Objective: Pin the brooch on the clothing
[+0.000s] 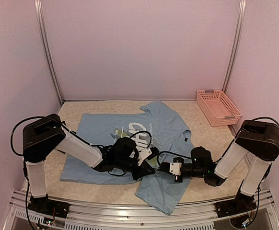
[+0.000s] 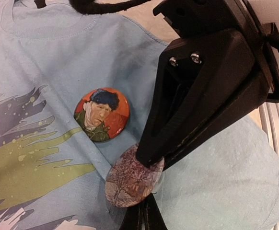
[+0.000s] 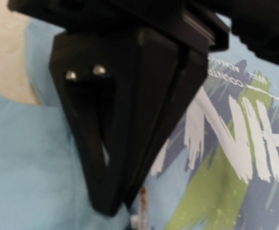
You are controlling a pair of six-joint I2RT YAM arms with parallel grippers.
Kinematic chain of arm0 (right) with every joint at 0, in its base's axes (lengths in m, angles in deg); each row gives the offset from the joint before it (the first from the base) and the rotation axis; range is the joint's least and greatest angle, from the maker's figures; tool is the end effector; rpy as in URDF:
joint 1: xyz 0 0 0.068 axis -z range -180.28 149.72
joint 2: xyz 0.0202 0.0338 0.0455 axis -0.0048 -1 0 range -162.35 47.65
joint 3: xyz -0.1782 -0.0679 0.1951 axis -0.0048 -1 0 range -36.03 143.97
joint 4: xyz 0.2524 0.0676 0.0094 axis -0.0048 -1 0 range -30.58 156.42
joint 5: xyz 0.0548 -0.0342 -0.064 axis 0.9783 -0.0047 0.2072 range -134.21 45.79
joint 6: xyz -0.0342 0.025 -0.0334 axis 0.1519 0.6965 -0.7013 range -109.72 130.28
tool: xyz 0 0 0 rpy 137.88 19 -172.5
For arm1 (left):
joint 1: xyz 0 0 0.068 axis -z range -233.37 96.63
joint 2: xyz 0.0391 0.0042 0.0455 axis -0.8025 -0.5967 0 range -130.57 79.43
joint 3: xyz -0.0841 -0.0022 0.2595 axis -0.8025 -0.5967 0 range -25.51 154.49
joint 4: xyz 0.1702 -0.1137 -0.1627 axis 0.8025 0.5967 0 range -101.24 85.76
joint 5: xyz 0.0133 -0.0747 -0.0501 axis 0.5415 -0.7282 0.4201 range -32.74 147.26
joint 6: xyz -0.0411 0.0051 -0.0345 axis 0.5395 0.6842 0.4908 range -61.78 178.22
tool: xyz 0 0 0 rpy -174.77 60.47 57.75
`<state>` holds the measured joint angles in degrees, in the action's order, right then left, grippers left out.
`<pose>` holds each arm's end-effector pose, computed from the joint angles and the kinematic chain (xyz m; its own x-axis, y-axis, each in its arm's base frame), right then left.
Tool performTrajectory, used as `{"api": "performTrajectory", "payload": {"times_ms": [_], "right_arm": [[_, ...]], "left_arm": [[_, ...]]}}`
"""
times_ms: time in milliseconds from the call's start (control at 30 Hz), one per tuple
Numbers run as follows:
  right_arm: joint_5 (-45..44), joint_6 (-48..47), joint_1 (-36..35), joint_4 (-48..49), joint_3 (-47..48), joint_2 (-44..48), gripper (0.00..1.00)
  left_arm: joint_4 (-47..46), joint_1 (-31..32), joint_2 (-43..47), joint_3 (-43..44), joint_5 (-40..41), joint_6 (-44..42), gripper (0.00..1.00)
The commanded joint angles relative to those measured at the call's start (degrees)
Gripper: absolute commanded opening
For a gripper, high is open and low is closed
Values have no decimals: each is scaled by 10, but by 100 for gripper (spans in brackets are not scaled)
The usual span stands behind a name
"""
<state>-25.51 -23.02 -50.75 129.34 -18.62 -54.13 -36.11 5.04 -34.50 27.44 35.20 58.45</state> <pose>0.1554 0.2062 0.0946 0.3108 -0.4404 -0.8423 -0.8971 0.1567 -0.4130 0.1902 -0.3349 0.1066 -0.3126 0.5012 -0.8069 0.9471 0.2291 -0.2246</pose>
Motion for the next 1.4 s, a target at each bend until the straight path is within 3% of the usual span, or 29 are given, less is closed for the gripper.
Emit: {"api": "performTrajectory", "payload": {"times_ms": [0,167,267,567,667,1367], "right_arm": [[38,23,-5,19,-8,12,0],[60,76,-3,35,-9,15,0],[80,110,4,54,-14,20,0],[124,151,35,83,-25,7,0],[148,158,40,78,-19,7,0],[218,172,47,63,3,10,0]], "left_arm": [[-13,-6,15,-5,-1,3,0],[-16,-8,18,-7,5,6,0],[-23,-8,20,-12,6,6,6],[-64,5,78,-61,12,-18,38],[-70,7,86,-66,14,-30,42],[-66,20,53,-45,6,-59,10]]}}
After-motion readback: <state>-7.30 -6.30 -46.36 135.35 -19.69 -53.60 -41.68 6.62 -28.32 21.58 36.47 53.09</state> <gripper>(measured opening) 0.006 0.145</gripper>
